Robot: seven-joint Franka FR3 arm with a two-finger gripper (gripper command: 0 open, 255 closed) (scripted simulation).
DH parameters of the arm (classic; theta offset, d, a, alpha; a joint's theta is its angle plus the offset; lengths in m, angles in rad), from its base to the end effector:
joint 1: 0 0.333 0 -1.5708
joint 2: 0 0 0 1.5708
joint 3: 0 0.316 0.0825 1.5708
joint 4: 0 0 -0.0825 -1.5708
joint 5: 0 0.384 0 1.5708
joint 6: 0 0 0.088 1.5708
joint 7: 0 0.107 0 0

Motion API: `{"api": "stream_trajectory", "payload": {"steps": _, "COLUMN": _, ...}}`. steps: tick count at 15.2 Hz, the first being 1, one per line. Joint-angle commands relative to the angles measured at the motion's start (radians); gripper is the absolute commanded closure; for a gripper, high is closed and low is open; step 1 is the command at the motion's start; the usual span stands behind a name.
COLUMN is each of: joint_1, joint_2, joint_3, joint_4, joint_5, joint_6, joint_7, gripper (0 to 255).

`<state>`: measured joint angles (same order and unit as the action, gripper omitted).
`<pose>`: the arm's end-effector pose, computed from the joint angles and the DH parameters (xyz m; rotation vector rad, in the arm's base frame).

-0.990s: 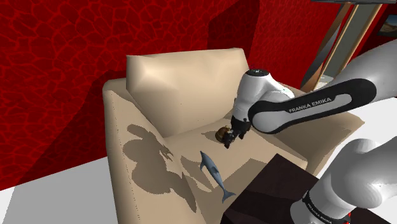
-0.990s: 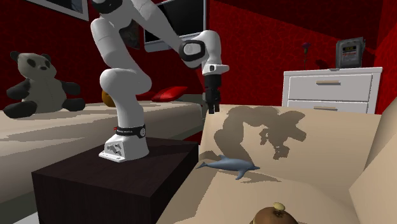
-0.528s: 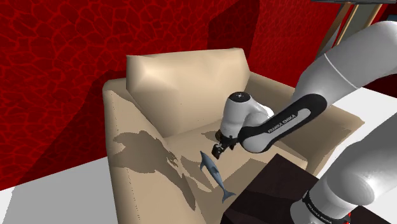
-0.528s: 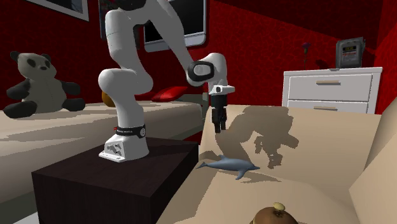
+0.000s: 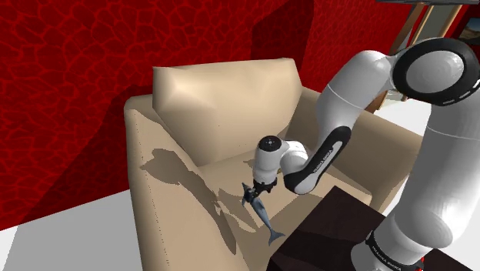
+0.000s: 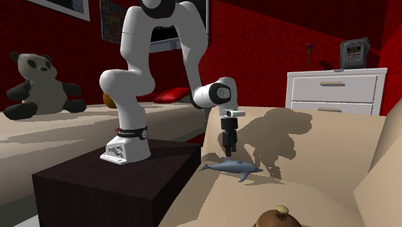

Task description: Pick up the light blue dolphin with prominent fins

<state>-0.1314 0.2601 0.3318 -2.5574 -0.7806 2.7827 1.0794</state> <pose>0.4193 0.1264 0.1744 2.9871 -0.2313 0.1749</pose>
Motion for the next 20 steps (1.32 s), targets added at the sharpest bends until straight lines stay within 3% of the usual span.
{"api": "stream_trajectory", "payload": {"steps": 1, "joint_1": 0.045, "joint_2": 0.069, "joint_3": -0.05, "joint_4": 0.036, "joint_5": -0.104, "joint_6": 0.016, "joint_7": 0.099, "gripper": 0}}
{"api": "stream_trajectory", "payload": {"steps": 7, "joint_1": 0.105, "joint_2": 0.168, "joint_3": -0.13, "joint_4": 0.083, "joint_5": -0.234, "joint_6": 0.057, "joint_7": 0.216, "gripper": 0}}
{"api": "stream_trajectory", "payload": {"steps": 9, "joint_1": 0.112, "joint_2": 0.177, "joint_3": -0.137, "joint_4": 0.088, "joint_5": -0.246, "joint_6": 0.061, "joint_7": 0.227, "gripper": 0}}
{"api": "stream_trajectory", "payload": {"steps": 10, "joint_1": 0.112, "joint_2": 0.178, "joint_3": -0.137, "joint_4": 0.089, "joint_5": -0.246, "joint_6": 0.061, "joint_7": 0.227, "gripper": 255}}
{"api": "stream_trajectory", "payload": {"steps": 20, "joint_1": 0.102, "joint_2": 0.161, "joint_3": -0.125, "joint_4": 0.08, "joint_5": -0.225, "joint_6": 0.054, "joint_7": 0.208, "gripper": 255}}
